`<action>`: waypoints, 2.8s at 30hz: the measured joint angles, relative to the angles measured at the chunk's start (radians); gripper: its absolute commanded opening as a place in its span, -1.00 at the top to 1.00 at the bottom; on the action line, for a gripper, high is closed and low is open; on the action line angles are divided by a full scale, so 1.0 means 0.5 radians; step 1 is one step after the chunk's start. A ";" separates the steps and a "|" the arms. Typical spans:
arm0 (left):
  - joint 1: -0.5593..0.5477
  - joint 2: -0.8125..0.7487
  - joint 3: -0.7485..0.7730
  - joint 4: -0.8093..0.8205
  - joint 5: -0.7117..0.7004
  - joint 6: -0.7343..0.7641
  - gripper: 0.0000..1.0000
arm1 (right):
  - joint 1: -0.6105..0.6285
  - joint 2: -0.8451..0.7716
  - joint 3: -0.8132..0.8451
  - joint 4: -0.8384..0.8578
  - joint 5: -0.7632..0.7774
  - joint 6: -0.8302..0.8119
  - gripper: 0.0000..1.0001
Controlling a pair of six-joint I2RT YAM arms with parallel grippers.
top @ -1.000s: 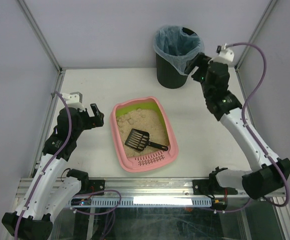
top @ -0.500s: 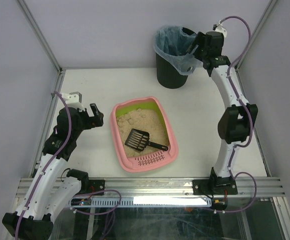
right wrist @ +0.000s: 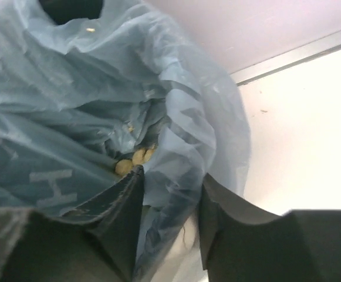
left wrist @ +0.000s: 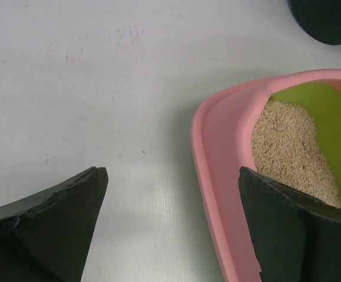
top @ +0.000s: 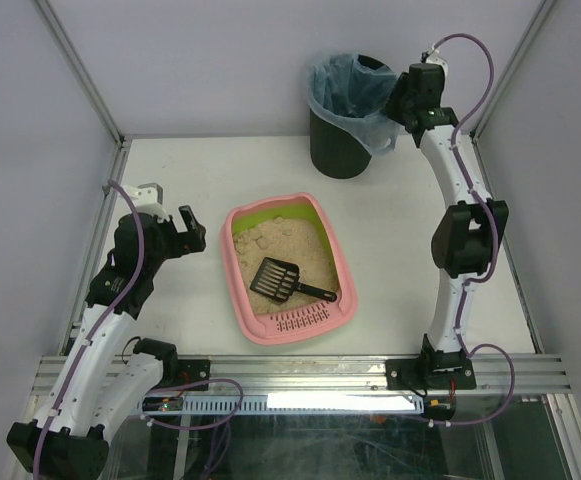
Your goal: Clean the litter box
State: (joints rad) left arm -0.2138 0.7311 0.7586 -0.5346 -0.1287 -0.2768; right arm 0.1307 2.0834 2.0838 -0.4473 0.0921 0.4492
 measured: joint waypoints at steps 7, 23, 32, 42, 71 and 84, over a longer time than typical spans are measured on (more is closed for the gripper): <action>0.000 0.008 -0.001 -0.001 0.001 0.000 -0.98 | -0.027 -0.139 -0.039 -0.048 0.087 -0.050 0.45; 0.000 0.008 0.000 -0.001 0.002 0.001 -0.98 | -0.160 -0.249 -0.101 -0.145 -0.106 -0.034 -0.23; 0.000 0.008 0.000 -0.001 0.002 0.001 -0.98 | -0.157 -0.282 -0.219 0.003 -0.333 0.087 -0.20; 0.000 0.008 0.000 -0.001 0.002 0.001 -0.98 | -0.157 -0.136 -0.063 -0.021 -0.504 0.211 -0.07; 0.013 0.008 0.000 -0.001 0.011 0.002 -0.98 | -0.182 -0.108 0.037 -0.314 -0.317 0.087 0.93; 0.013 0.018 0.000 -0.002 0.017 0.002 -0.98 | -0.260 -0.651 -0.626 -0.281 -0.230 0.024 0.36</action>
State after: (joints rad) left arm -0.2073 0.7403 0.7586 -0.5354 -0.1204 -0.2760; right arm 0.0006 1.7580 1.7710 -0.5877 -0.0227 0.4610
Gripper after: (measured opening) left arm 0.990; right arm 0.174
